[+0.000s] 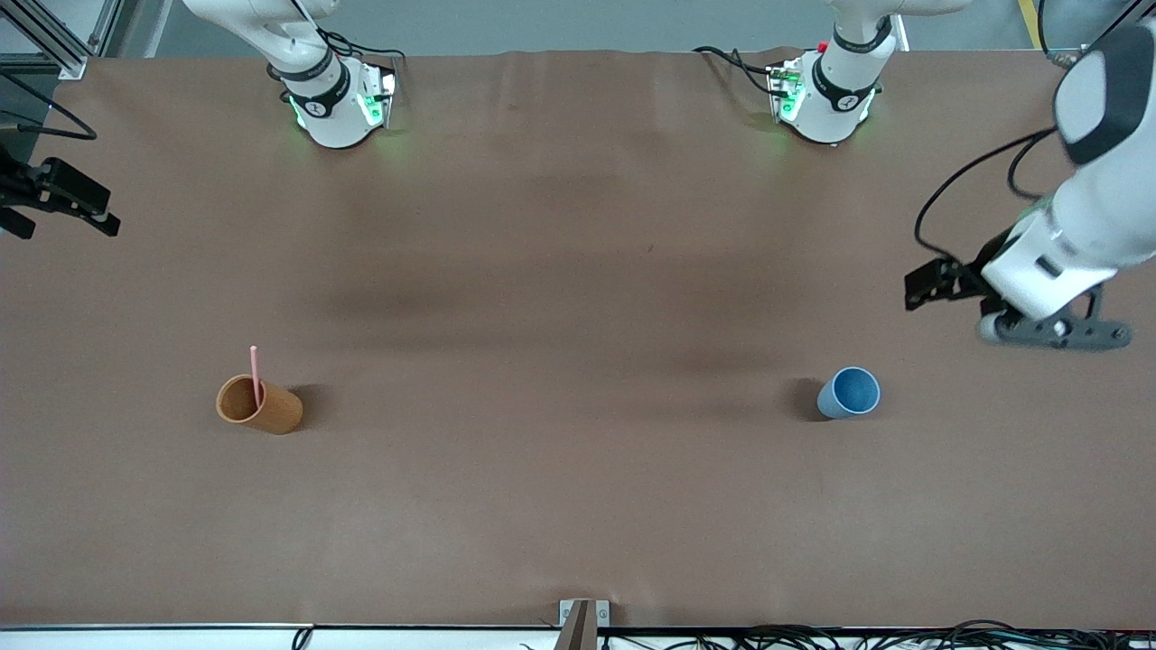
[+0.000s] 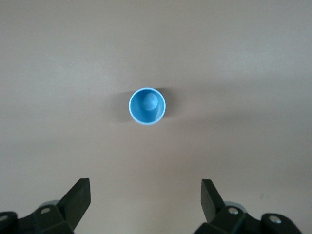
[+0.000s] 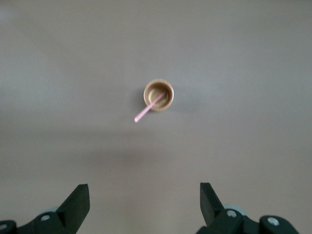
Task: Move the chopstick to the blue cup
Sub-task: 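Lower the right gripper to the pink stick while the left gripper reaches the blue cup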
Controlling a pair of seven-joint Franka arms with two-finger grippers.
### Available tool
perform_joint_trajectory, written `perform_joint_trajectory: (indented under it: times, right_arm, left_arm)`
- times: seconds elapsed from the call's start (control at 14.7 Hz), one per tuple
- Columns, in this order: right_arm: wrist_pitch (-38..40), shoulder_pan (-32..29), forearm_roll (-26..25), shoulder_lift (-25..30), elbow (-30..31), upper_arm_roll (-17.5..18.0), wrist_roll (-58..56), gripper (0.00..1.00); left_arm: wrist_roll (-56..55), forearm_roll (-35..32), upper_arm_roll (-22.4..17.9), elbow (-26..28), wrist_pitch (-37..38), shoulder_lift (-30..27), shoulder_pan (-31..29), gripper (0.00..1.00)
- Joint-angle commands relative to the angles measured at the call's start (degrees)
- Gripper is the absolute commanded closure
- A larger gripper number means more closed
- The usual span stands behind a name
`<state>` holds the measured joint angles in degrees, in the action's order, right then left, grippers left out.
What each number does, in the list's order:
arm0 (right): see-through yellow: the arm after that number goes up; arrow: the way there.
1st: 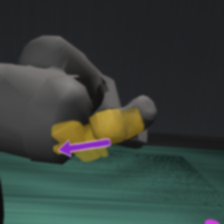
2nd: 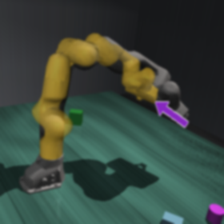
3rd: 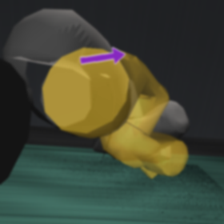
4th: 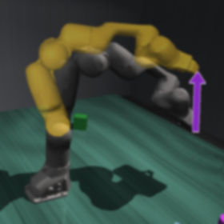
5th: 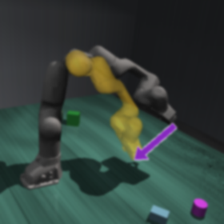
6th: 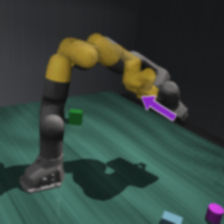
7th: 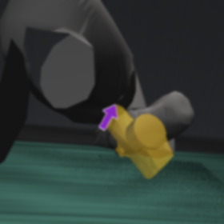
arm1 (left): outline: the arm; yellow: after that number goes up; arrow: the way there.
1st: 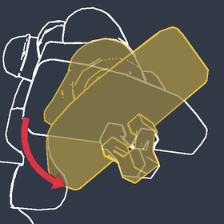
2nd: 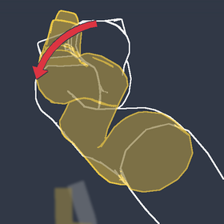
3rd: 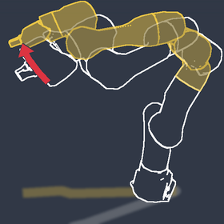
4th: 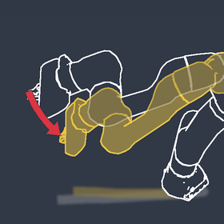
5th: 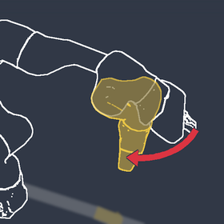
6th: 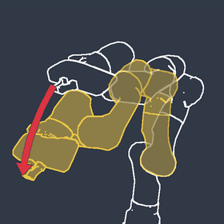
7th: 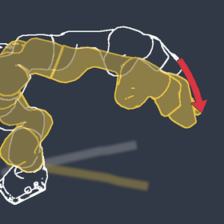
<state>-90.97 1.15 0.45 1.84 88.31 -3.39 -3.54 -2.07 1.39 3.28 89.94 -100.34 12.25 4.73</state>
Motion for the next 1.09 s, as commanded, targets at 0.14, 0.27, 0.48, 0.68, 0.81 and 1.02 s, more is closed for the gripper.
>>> perform_joint_trajectory:
  times: [0.14,0.27,0.48,0.68,0.81,1.02]
  right_arm:
    - [-15.4,1.1,0.5,0.9,14.9,0.3,-1.1,0.00]
    - [-20.4,1.8,-0.4,0.8,18.2,0.2,-1.2,0.00]
    - [-34.5,4.3,-6.5,0.3,27.8,0.2,-1.4,0.04]
    - [-43.7,4.7,-8.6,-1.4,33.4,0.2,-1.6,0.14]
    - [-50.2,5.2,-13.3,-3.6,36.0,0.2,-1.6,0.26]
    - [-54.5,5.2,-15.3,-5.5,38.4,0.2,-1.6,0.46]
  left_arm:
    - [0.9,0.0,0.1,6.2,-13.5,6.6,-0.7,0.00]
    - [1.5,-1.2,-0.1,8.9,-17.9,8.1,-0.9,0.00]
    - [1.9,-2.0,-0.6,12.5,-24.4,9.6,-1.3,0.00]
    - [3.0,-2.3,-0.8,13.3,-28.2,12.4,-2.1,0.00]
    - [3.0,-2.3,-1.2,13.3,-29.0,13.7,-2.1,0.00]
    - [2.9,-2.2,-1.2,13.5,-30.6,16.0,-2.1,0.05]
